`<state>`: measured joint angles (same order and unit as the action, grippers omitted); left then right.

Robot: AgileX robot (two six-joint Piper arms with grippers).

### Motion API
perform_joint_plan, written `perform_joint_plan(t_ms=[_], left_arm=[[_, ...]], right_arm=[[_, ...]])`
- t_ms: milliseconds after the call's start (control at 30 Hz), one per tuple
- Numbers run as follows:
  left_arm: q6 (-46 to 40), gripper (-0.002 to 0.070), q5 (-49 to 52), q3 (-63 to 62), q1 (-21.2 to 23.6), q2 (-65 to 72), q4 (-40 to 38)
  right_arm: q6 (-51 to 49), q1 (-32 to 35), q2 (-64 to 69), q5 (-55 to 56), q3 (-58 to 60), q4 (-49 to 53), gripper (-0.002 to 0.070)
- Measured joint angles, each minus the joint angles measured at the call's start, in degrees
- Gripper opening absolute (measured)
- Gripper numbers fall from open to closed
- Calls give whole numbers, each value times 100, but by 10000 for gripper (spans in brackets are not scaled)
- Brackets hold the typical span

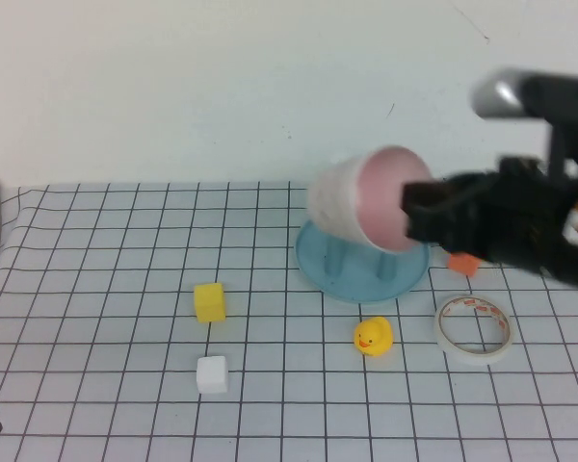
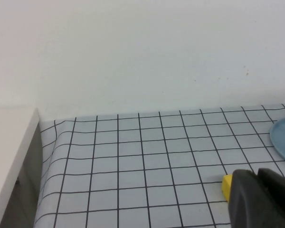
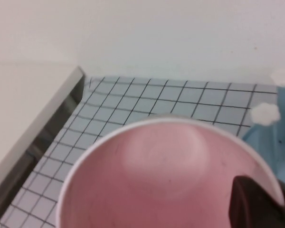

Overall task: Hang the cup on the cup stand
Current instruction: Adjust the cup with two arms

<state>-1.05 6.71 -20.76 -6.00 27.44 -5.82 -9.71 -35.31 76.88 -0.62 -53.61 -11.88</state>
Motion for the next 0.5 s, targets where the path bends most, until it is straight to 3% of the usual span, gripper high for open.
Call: perform_joint_plan(t_ms=[133,267,400,500], left_arm=[[0,-3,0,0,0,0,22],[-9,-3,-3,0,0,22,22],[-9,-3,-3,0,0,89,22],[-9,-3,-3,0,0,168,22]], right_arm=[[-522,0,-525,984,1239,-155,17],[-1711,0,-634,1792,2127,11,17],[-2808,0,-599,2911,2775,1006,17],[-3078,0,-501,3996,3003,1903,17]])
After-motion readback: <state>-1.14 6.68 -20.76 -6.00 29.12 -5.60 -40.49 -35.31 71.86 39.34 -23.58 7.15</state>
